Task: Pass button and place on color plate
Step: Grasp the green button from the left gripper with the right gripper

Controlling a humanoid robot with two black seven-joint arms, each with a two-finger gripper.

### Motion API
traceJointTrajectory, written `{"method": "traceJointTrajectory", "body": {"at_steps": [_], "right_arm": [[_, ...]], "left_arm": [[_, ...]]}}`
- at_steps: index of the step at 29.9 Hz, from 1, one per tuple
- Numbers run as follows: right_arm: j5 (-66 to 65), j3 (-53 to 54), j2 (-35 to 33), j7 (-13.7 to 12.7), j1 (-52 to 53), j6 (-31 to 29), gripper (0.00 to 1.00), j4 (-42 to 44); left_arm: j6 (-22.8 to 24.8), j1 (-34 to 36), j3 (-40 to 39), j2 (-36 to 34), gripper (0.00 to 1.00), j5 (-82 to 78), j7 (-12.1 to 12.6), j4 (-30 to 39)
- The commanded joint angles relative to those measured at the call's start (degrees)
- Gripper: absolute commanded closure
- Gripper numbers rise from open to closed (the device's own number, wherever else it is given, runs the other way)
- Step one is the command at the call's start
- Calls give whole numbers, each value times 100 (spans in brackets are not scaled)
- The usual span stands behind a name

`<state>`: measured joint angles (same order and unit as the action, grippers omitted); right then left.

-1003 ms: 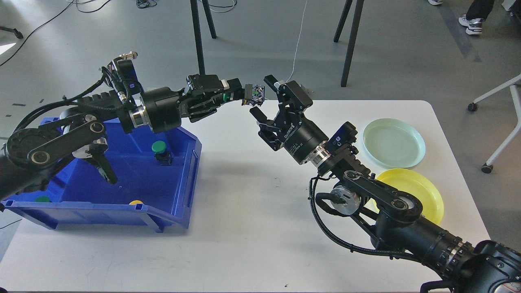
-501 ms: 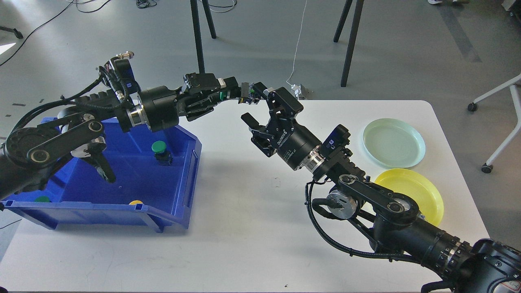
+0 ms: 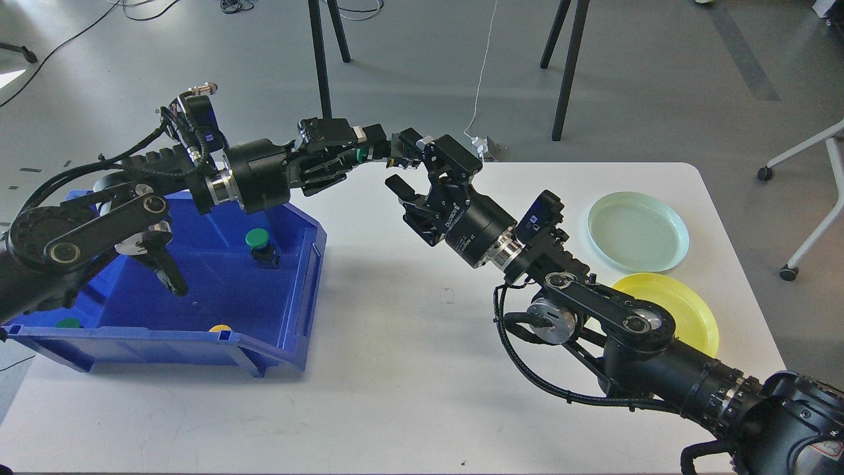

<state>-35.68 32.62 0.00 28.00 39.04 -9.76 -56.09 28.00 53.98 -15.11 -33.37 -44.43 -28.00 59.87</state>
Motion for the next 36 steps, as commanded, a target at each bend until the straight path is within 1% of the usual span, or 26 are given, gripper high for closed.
{"method": "traceJointTrajectory", "body": {"at_steps": [1,3,6,13,14,16,21,24,27,28,30,32,35,36], "right_arm": [[9,17,0,0,-10,0,21,-7],[17,25,0,0,-10,0,21,-7],[17,78,0,0,-10,0,26,-7],[17,131,0,0,-10,18,32,-7],[17,131,0,0,-10,18,34,-7],[17,140,0,0,-10,18,42,-7],[17,131,0,0,-2,18,55,-7],[9,113,0,0,7,18,66,-16],[0,122,0,0,16,26,84,-7],[8,131,0,0,25,44,88,-7],[9,131,0,0,33,44,93,-7],[9,122,0,0,33,44,96,-7],[9,113,0,0,42,44,98,-16],[9,113,0,0,42,44,99,-16]], "left_arm": [[0,-1,0,-3,88,-5,0,7],[0,-1,0,-3,88,4,0,-1],[0,-1,0,-3,88,-5,0,-1],[0,-1,0,-3,88,-5,0,-1],[0,-1,0,-3,88,4,0,-1],[0,-1,0,-3,88,-5,0,-1],[0,-10,0,6,88,-5,0,-1],[0,-1,0,6,87,-5,0,-1],[0,-1,0,6,85,4,0,-1],[0,-1,0,6,85,4,0,-1],[0,-1,0,6,80,4,0,-1],[0,-1,-9,6,76,4,0,-1],[0,-1,-9,6,61,4,0,-1],[0,-1,-9,6,51,4,0,-1]]}}
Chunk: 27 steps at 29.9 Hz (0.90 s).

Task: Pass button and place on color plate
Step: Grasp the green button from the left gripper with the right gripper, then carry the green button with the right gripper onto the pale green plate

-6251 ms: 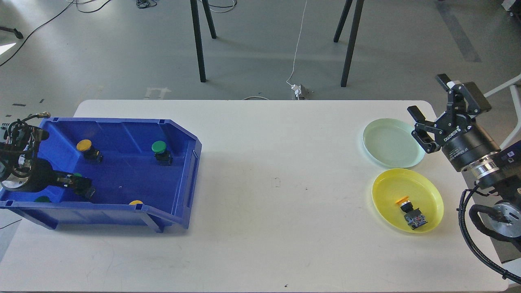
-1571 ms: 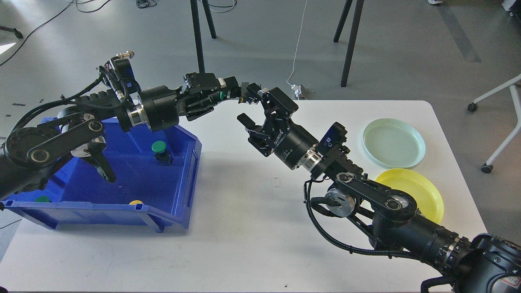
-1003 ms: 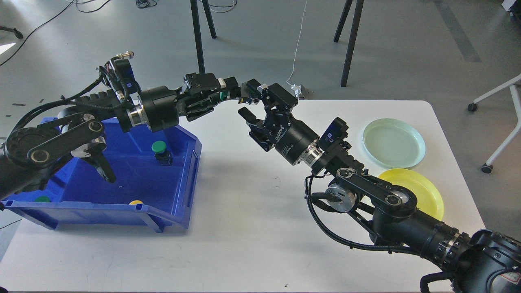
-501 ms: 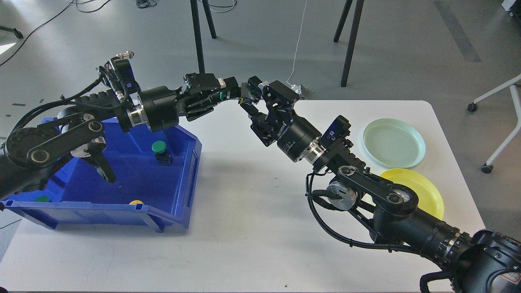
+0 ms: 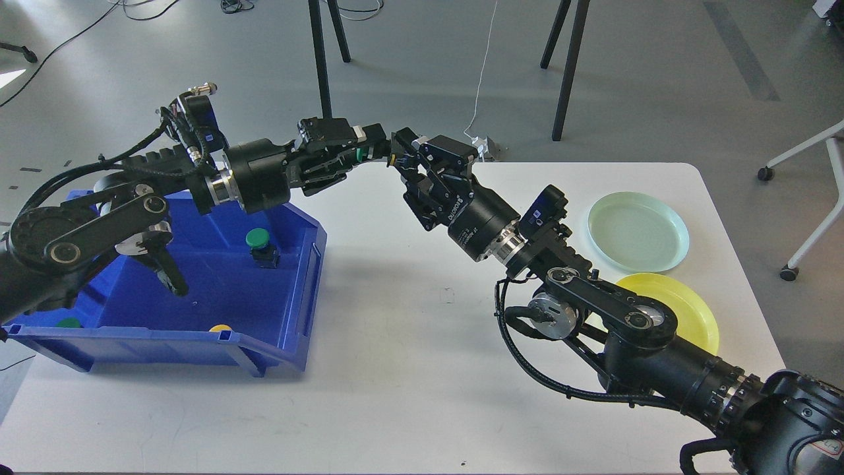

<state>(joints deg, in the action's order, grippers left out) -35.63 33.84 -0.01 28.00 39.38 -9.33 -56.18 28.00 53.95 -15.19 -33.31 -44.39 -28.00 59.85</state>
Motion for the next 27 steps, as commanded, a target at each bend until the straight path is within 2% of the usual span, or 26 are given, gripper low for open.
{"method": "traceJointTrajectory", "body": {"at_steps": [1,3,5,8,13,17,21,27], "right_arm": [[4,-9,1,0,8,1,99,-7],[4,-9,1,0,8,1,99,-7],[4,-9,1,0,17,1,99,-7],[13,-9,1,0,26,10,99,-7],[30,26,-69,0,0,19,99,-60],[39,132,-797,0,-123,106,99,-253],[48,308,-1869,0,-352,387,99,-315],[-5,194,-3048,0,-607,1186,99,-96]], "left_arm": [[0,-7,-2,0,37,0,0,0],[0,-7,-2,0,31,0,0,0],[0,-7,-11,9,19,18,0,-9],[0,2,-11,9,14,132,0,-17],[0,2,-19,79,12,185,0,-96],[0,2,-19,88,11,264,0,-114],[0,2,-19,88,11,352,0,-149],[0,2,-11,97,10,343,0,-158]]}}
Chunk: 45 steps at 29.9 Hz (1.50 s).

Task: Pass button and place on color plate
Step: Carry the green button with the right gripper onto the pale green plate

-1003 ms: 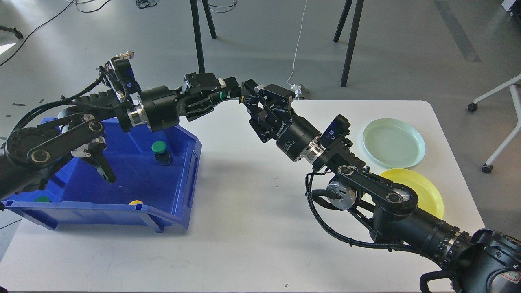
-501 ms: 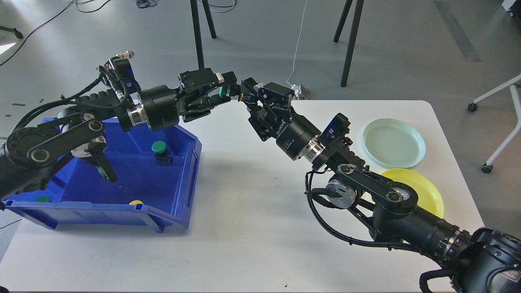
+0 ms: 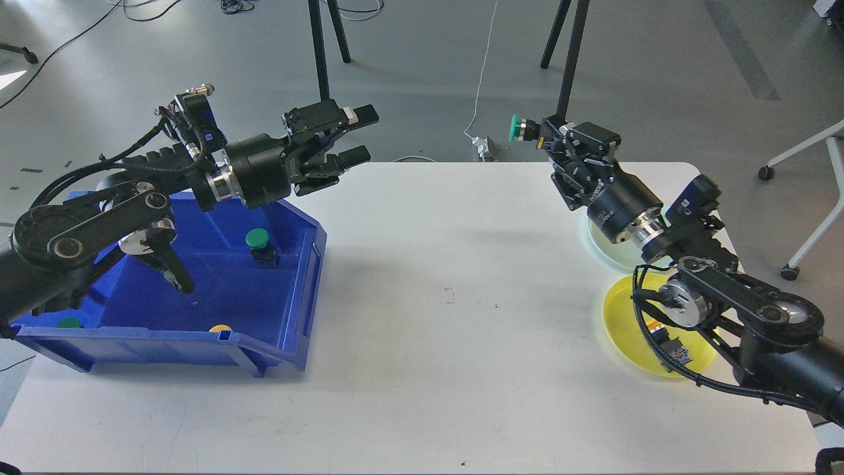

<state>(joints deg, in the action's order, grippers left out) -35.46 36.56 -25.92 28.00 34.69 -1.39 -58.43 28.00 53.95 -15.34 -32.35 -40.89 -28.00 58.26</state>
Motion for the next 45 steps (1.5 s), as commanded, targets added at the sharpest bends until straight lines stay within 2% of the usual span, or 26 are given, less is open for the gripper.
{"method": "traceJointTrajectory", "body": {"at_steps": [1,6,10,14,19,23,25,31,35,45], "right_arm": [[-40,-166,-597,0,-190,594,98,235],[-225,-1166,-792,0,-217,1613,97,1209],[-216,-1897,-564,0,-165,2124,97,2071],[-225,-2100,-55,0,-42,2143,97,2791],[-216,-2582,683,0,354,2099,91,3987],[-163,-2953,1281,0,486,2090,79,4717],[-163,-2962,1405,0,512,2063,70,4762],[-155,-2979,1432,0,512,2063,53,4762],[-146,-2970,1423,0,521,2063,50,4762],[90,-2647,1379,0,924,1968,32,4570]], "left_arm": [[0,1,5,1,10,-6,0,1],[0,1,5,1,9,-6,0,1],[0,1,5,1,8,-6,0,1],[0,1,5,1,8,2,0,1],[0,1,5,1,8,2,0,1],[0,1,5,9,8,2,0,1],[0,10,5,27,8,2,0,1],[0,1,5,36,8,20,0,1],[0,1,5,27,8,20,0,1],[0,1,5,36,8,29,0,-8]]}}
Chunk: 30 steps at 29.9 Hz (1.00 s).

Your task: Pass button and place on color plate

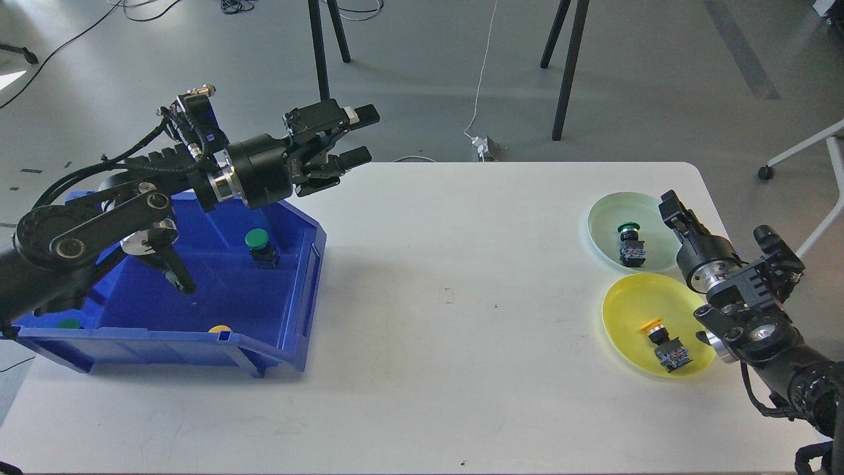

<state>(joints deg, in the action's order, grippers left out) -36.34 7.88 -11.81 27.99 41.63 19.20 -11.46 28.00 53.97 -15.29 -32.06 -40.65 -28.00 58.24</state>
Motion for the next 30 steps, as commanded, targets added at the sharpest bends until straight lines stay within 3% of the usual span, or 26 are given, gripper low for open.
{"method": "traceJointTrajectory", "body": {"at_steps": [1,3,9,14,19,22,30], "right_arm": [[337,388,-58,1,310,-231,32,-259],[697,722,-241,1,503,-721,32,-750],[1743,2048,-1796,1,786,-2874,32,-3131],[2166,3122,-1948,1,698,-4720,27,-3697],[2684,3440,-1843,1,592,-4720,21,-3688],[3045,3475,-1614,1,575,-4720,3,-3653],[3098,3606,-1535,1,311,-4720,3,-3680]], "left_arm": [[0,0,0,7,8,4,0,3],[0,9,-18,33,8,31,0,-6],[0,210,-395,148,7,828,0,-164],[0,351,-922,130,6,1796,0,-698],[0,281,-1398,209,5,2561,0,-1762],[0,150,-1398,437,4,2615,0,-2053],[0,35,-1424,604,3,2632,0,-1931]]}}
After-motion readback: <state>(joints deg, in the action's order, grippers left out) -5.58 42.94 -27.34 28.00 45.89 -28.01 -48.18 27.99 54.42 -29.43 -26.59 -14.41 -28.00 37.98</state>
